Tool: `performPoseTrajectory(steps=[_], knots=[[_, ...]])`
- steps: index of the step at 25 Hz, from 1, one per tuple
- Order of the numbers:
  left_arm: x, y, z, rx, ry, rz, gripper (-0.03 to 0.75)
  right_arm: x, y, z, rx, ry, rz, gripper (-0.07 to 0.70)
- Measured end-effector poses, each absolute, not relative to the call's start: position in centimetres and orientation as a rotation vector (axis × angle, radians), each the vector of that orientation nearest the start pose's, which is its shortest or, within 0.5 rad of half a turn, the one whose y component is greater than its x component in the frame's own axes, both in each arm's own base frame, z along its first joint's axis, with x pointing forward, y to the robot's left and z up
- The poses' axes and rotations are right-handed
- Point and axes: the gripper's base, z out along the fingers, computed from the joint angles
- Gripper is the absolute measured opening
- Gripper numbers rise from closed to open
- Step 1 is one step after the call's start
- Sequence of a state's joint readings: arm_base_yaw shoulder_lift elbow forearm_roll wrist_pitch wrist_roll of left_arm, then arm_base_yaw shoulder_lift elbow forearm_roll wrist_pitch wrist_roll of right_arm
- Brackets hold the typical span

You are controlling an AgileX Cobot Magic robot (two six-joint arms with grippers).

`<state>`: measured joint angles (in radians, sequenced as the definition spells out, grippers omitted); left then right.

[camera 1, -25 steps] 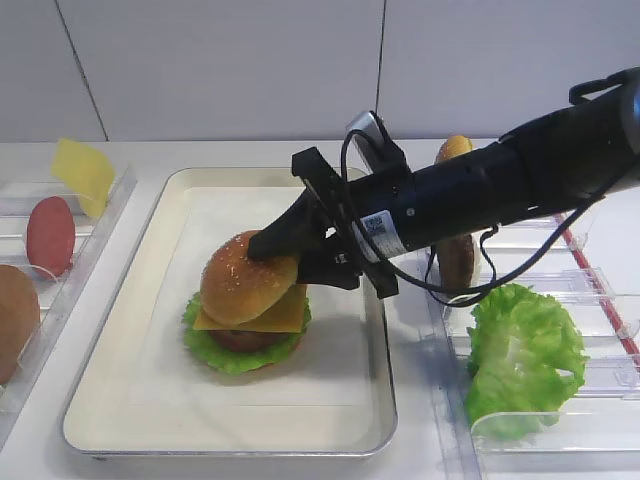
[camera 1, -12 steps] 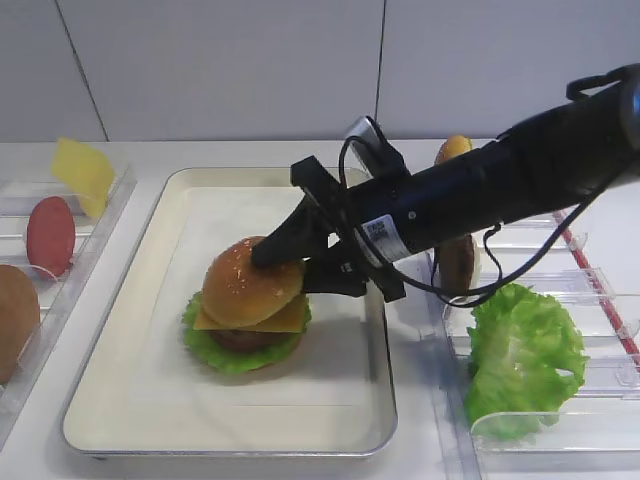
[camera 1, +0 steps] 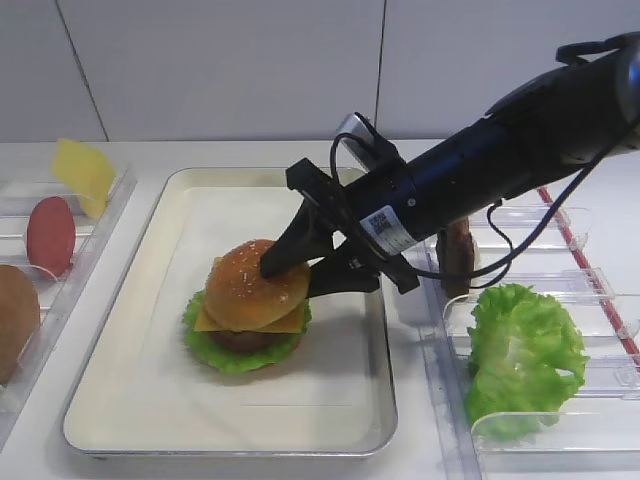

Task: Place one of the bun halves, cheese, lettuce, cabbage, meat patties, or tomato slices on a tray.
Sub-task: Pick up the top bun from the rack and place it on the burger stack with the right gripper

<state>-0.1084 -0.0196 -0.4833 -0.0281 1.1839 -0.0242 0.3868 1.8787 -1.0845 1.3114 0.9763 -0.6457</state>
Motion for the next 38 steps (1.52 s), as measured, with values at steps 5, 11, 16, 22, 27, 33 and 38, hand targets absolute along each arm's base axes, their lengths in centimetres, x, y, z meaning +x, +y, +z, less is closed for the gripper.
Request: performPoseTrajectory(steps=[5,11,16,22,27,33,38], knots=[[-1.2,-0.1,26.3,0.095,2.164,-0.11,0.221,30.0,20.0,18.6,-0.195,2.727,1.497,0.333],[-1.2,-0.1,26.3,0.095,2.164,-0.11,0.221,29.9,19.8,18.2,-0.199,2.776,1.431,0.412],[-1.2,-0.1,26.3,0.095,2.164,-0.11,0.221,30.2,19.9,18.7,-0.194,2.786,1.425,0.424],[-1.2,-0.1,26.3,0.095,2.164,-0.11,0.221,30.8,20.0,19.5,-0.207,2.809,1.393,0.424],[-1.2,-0.1,26.3,0.095,2.164,-0.11,0.221,30.8,19.9,19.4,-0.198,2.825,1.369,0.424],[-1.2,-0.1,26.3,0.095,2.164,-0.11,0.221,30.7,21.3,20.0,-0.255,2.792,1.344,0.424],[-1.2,-0.1,26.3,0.095,2.164,-0.11,0.221,30.8,21.4,20.1,-0.263,2.806,1.321,0.424]])
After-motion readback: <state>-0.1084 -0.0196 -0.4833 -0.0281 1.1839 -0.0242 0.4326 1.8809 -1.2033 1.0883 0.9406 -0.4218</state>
